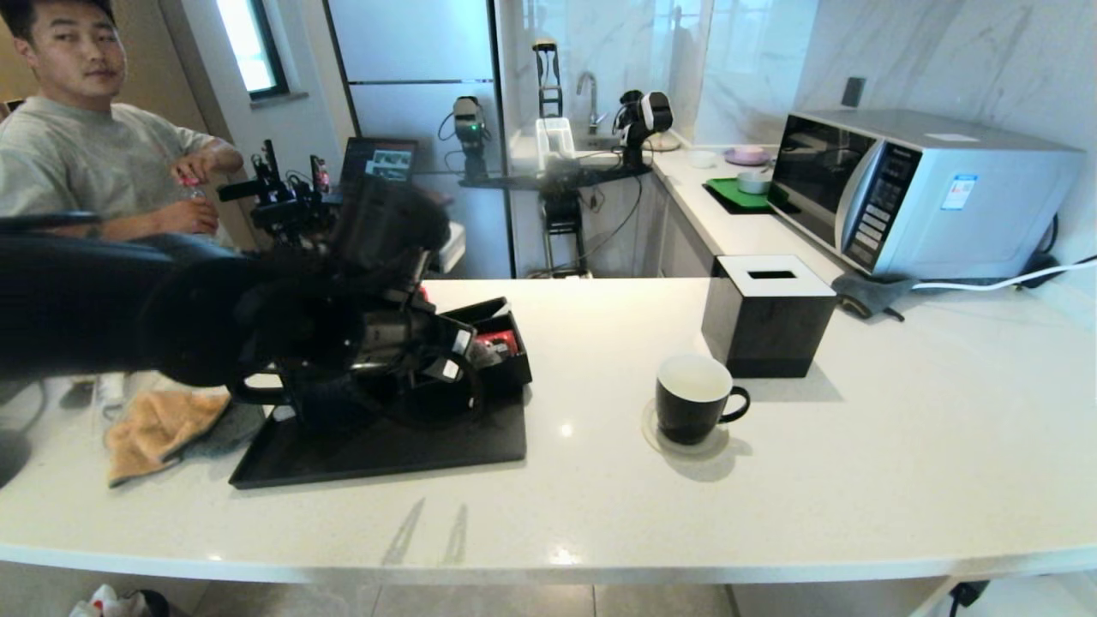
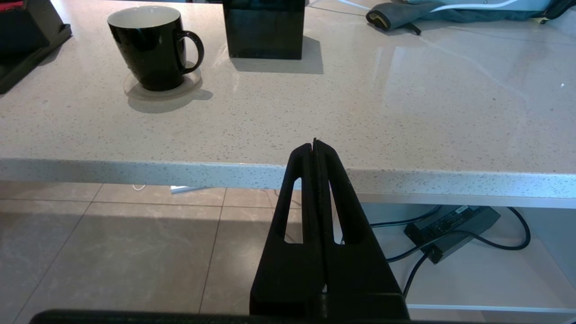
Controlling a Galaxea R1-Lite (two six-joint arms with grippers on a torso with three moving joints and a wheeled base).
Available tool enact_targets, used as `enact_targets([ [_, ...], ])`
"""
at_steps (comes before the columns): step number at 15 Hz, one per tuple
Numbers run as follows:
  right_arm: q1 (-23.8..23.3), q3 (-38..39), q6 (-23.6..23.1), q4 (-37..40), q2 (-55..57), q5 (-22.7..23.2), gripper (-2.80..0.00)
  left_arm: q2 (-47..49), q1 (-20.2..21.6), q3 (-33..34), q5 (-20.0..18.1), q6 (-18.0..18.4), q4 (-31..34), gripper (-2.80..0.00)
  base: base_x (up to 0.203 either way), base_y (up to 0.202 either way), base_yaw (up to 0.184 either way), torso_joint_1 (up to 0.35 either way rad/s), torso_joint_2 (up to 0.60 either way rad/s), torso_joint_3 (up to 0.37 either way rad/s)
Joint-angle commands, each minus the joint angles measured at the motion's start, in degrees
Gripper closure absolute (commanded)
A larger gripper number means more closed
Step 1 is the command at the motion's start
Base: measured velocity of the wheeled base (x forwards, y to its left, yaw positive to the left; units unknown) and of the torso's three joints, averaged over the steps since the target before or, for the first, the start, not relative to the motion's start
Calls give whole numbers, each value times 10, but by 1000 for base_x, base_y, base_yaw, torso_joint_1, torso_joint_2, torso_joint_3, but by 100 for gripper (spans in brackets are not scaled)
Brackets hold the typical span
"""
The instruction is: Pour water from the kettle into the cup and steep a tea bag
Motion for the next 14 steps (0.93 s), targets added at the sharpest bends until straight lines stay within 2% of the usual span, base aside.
enact_targets([
  [1, 0, 0, 0, 0, 1, 0, 0, 36, 5, -17, 1, 0, 1, -280, 0, 0, 0, 0, 0, 0],
  [14, 0, 0, 0, 0, 1, 0, 0, 181, 33, -130, -6, 0, -2, -280, 0, 0, 0, 0, 0, 0],
])
